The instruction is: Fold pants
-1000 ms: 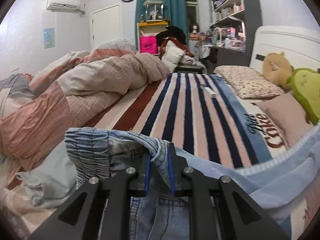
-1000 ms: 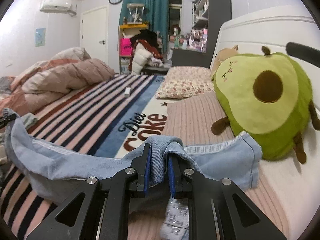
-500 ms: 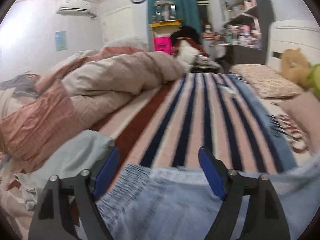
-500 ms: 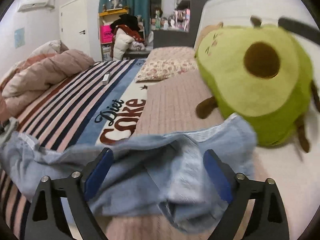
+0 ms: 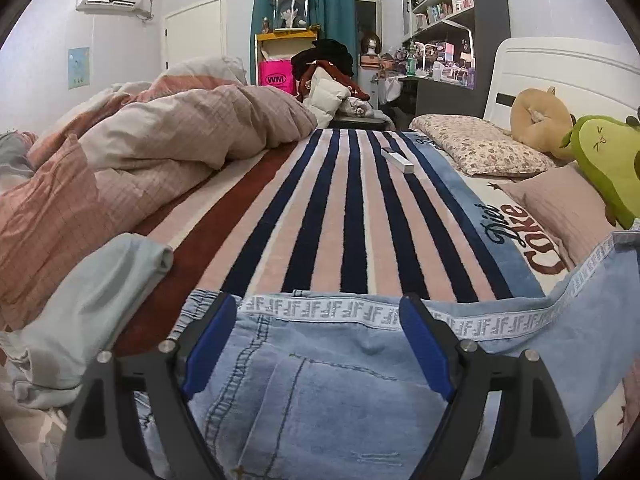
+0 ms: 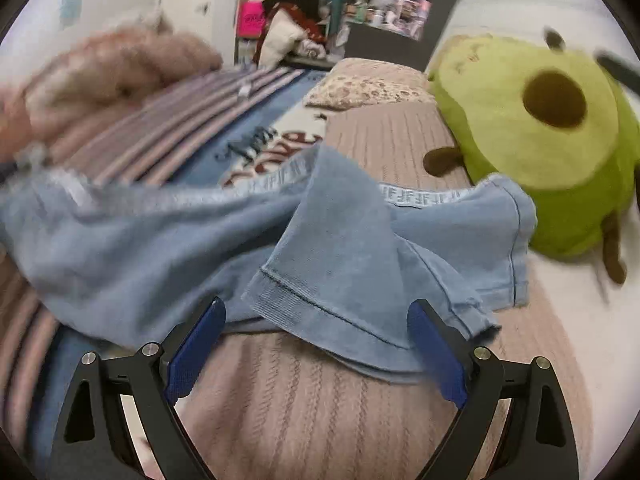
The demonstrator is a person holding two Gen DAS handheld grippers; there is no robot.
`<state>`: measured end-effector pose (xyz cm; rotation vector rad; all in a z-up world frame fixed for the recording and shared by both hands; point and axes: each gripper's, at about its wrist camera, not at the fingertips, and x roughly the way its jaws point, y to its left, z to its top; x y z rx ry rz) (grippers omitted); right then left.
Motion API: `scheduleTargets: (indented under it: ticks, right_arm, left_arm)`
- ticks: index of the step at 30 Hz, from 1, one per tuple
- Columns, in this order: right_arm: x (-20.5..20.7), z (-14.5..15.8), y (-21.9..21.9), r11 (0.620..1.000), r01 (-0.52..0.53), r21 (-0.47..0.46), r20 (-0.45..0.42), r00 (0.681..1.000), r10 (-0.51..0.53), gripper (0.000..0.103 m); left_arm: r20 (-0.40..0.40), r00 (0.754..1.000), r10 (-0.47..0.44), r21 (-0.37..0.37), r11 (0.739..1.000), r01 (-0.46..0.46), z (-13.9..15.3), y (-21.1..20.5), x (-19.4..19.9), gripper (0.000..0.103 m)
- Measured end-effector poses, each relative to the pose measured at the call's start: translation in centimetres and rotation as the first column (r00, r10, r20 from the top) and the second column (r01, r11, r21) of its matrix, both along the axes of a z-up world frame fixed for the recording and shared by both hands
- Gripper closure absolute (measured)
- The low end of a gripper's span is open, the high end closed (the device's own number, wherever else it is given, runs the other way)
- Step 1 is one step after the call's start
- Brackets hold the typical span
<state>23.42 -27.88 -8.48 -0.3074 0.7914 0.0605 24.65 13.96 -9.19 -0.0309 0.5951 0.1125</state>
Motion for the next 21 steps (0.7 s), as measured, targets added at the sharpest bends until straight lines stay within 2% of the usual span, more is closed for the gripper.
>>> scheduleTargets:
  ticks: [2,3,4,5,6,7,9,15,16,17,18,19,20,21]
  right_arm:
    - [1.0,-0.6,0.7,0.99,0.056,-0.132,0.006,0.998,-0.056,0.015]
    - [1.3,-0.6,0.7,0.987,0.067,-0.146,0.01,0.998,-0.066,0.017]
    - [1.6,-0.3,0.6,0.986,0.076,-0.15,0.015,0.997,-0.075,0.035]
    - [2.1,0.2,0.3,0.982,0.093,-0.166,0.025,0.996,-0.09,0.072]
    - [2.5,0.6,0.2,0.975,0.108,-0.194,0.037,0.994,-0.103,0.087]
    - [2.8,1.1,0.0,0.968,0.118,-0.223,0.056,0.993,-0.108,0.094]
    - [3.2,2.6,-0.8,0.96,0.135,-0.245,0.109,0.988,-0.111,0.095]
    - [5.7,6.2,-2.6,0.948,0.207,-0.243,0.17,0.971,-0.169,0.095]
    - [6.1,6.5,-2.9,0.945,0.223,-0.239,0.182,0.966,-0.182,0.089]
    - [6.5,7.0,-3.3,0.942,0.247,-0.227,0.203,0.958,-0.202,0.068]
    - [6.8,7.2,-3.6,0.938,0.267,-0.222,0.22,0.951,-0.218,0.057]
    - [7.1,7.5,-4.0,0.927,0.298,-0.228,0.253,0.937,-0.239,0.041]
    - [7.2,7.6,-4.2,0.914,0.323,-0.245,0.28,0.926,-0.252,0.036]
    - [7.2,7.8,-4.5,0.902,0.344,-0.262,0.299,0.917,-0.263,0.036]
  left_arm:
    - [0.006,1.0,-0.002,0.011,1.0,0.002,0.0,-0.2,-0.1,0.022]
    - [0.008,1.0,-0.004,0.015,1.0,0.004,0.0,-0.2,-0.1,0.022]
    - [0.009,1.0,-0.006,0.016,1.0,0.006,0.0,-0.2,-0.2,0.022]
    - [0.01,1.0,-0.006,0.015,1.0,0.006,0.0,-0.2,-0.2,0.022]
    - [0.011,1.0,-0.005,0.014,1.0,0.005,0.0,-0.2,-0.2,0.022]
    - [0.011,1.0,-0.006,0.015,1.0,0.006,0.0,-0.3,-0.2,0.022]
    - [0.013,1.0,-0.004,0.021,1.0,0.004,0.0,-0.3,-0.2,0.022]
    - [0.012,1.0,-0.001,0.037,0.999,0.001,-0.2,-0.4,0.0,0.022]
    - [0.012,1.0,0.001,0.036,0.999,-0.001,-0.2,-0.3,0.0,0.022]
    - [0.011,1.0,0.002,0.036,0.999,-0.002,-0.2,-0.4,0.0,0.022]
    - [0.01,1.0,0.002,0.035,0.999,-0.002,-0.2,-0.3,0.1,0.022]
    - [0.009,1.0,0.003,0.038,0.999,-0.003,-0.3,-0.3,0.1,0.022]
    - [0.008,1.0,0.006,0.044,0.999,-0.006,-0.4,-0.3,0.1,0.022]
    - [0.007,1.0,0.008,0.048,0.999,-0.008,-0.4,-0.2,0.2,0.022]
